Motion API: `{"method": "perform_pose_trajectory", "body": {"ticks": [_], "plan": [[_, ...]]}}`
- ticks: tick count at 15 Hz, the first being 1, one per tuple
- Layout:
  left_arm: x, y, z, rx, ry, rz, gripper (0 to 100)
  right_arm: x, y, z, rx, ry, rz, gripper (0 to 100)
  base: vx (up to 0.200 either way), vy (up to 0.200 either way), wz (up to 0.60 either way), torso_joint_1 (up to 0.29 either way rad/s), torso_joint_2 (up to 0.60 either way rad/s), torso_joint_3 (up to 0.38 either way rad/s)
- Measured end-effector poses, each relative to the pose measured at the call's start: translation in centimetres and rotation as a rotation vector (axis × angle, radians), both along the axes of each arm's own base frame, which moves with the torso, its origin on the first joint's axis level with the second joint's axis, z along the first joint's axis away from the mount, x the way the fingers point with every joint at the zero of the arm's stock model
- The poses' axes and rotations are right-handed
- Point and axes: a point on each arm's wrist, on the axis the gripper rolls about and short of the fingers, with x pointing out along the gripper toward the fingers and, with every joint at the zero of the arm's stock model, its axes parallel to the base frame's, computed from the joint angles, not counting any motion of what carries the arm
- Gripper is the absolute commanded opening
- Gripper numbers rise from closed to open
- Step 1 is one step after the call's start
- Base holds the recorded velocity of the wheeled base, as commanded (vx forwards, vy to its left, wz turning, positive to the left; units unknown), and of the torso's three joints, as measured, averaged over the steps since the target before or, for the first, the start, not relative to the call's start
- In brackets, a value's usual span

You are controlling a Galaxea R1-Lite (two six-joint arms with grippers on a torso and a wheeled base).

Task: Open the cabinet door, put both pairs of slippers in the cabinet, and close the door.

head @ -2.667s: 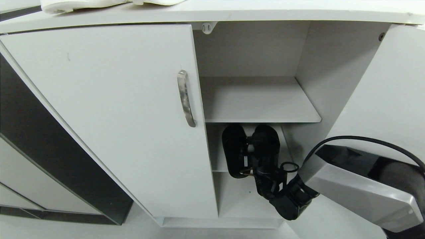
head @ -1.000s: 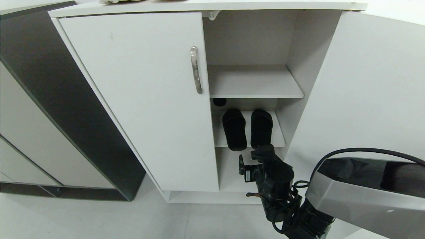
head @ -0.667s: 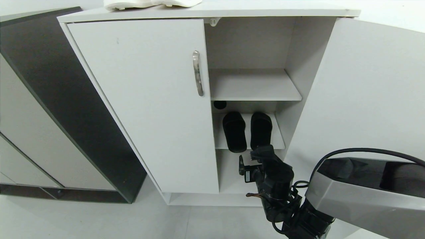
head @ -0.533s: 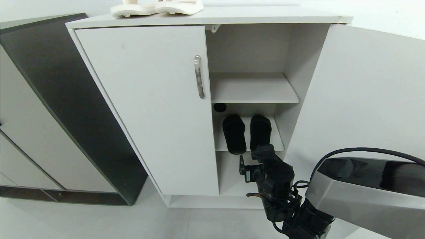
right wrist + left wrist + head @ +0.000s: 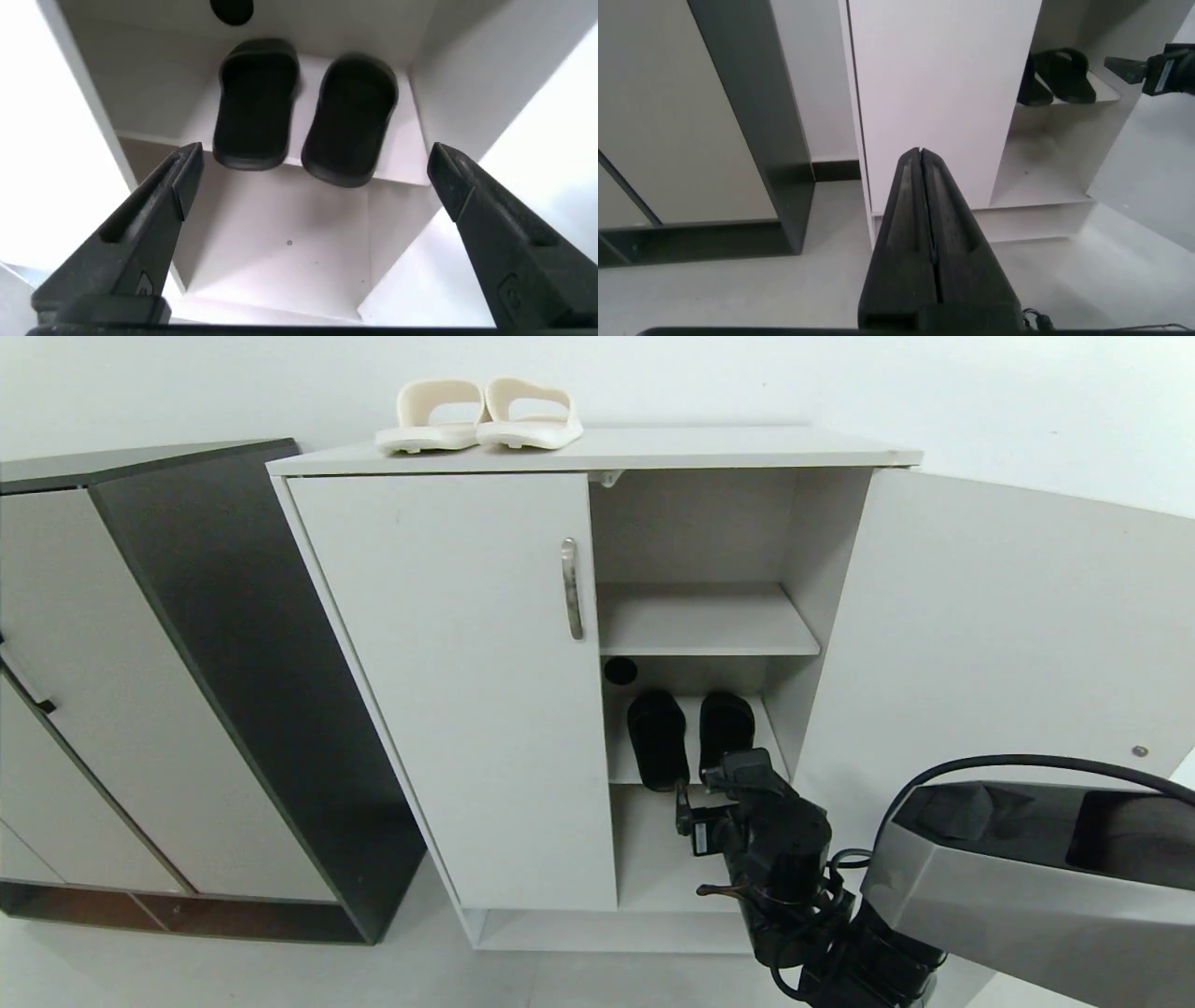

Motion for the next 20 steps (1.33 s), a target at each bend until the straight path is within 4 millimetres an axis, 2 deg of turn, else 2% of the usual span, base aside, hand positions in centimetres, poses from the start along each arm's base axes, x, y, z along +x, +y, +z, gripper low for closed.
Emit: {"method": "perform_pose_trajectory", "body": {"ticks": [4,12,20], "plan": [[0.0,0.0,0.0,0.007,-0.001,-0.001,0,-1.7,-0.6,0.4,-0.031,0.022,0.045,100,0.0,0.0,0.0,0.0,0.0,0.0],[0.0,0.0,0.0,0.001,0.0,-0.002,0,-2.3,-1.6,-0.1,-0.065,0.052,0.072,100,0.0,0.0,0.0,0.0,0.0,0.0],[0.0,0.0,0.0,0.001,0.0,-0.003,0,-3.3,-2.4,-1.0,-0.091,0.082,0.188,100,0.0,0.2,0.0,0.003,0.0,0.005]]}}
